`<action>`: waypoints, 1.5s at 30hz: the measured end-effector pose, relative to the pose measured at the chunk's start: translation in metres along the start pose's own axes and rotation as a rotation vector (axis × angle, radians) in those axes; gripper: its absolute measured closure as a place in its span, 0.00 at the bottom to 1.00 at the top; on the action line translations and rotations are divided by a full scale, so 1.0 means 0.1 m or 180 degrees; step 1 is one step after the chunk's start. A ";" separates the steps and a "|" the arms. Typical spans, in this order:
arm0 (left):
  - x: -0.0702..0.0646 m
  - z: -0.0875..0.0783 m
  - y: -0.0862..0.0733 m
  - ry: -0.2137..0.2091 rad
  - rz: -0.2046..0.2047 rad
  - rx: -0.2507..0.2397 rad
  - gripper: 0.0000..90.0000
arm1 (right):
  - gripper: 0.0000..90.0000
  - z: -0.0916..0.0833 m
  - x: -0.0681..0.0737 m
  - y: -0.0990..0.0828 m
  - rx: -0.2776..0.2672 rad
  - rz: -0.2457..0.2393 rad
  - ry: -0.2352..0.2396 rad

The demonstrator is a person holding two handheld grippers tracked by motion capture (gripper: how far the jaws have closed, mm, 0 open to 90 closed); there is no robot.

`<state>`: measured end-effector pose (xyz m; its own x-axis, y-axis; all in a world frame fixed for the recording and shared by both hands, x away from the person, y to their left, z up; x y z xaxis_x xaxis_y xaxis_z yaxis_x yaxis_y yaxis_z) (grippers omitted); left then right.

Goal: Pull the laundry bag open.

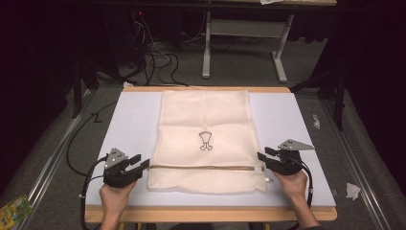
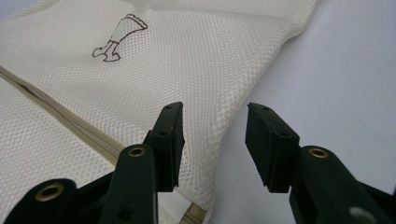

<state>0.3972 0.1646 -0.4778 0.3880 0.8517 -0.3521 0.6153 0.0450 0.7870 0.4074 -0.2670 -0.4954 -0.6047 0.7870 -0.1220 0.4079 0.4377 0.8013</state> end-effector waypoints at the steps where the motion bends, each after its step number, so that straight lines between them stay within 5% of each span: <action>1: 0.00 -0.01 0.02 -0.0009 -0.0028 -0.0030 0.62 | 0.64 -0.01 -0.01 0.00 -0.0004 0.0001 -0.0002; 13: 0.07 -0.07 0.07 -0.0062 -0.0124 -0.0229 0.56 | 0.65 -0.12 -0.13 -0.01 -0.0141 0.0141 -0.0010; 25: 0.21 -0.09 0.10 0.0042 -0.0186 -0.0296 0.54 | 0.64 -0.24 -0.34 -0.10 -0.0187 0.0251 -0.0122; 29: 0.23 -0.12 0.13 0.0043 -0.0222 -0.0362 0.54 | 0.64 -0.27 -0.42 -0.14 -0.0212 0.0378 -0.0148; 34: 0.31 -0.16 0.17 0.0157 -0.0208 -0.0498 0.55 | 0.66 -0.32 -0.47 -0.16 -0.0237 0.0362 -0.0200; 37: 0.38 -0.16 0.17 0.0188 -0.0270 -0.0531 0.55 | 0.67 -0.37 -0.50 -0.13 -0.0373 0.0440 -0.0213; 45: 0.52 -0.13 0.16 0.0257 -0.0405 -0.0575 0.55 | 0.67 -0.39 -0.63 -0.19 -0.0359 0.0490 -0.0302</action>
<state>0.4181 0.2165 -0.4766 0.2546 0.8718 -0.4185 0.5202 0.2413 0.8192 0.4109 -0.3415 -0.4800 -0.4720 0.8806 -0.0433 0.4082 0.2618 0.8745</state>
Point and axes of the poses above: each handheld gripper's, and its own axes: z roughly forward along the jaws, y roughly out of its top, x roughly to its left, the point moved 9 cm from there along z, roughly forward along the jaws, and after that the axes turned 15 degrees about -z, right-handed, at the moved point
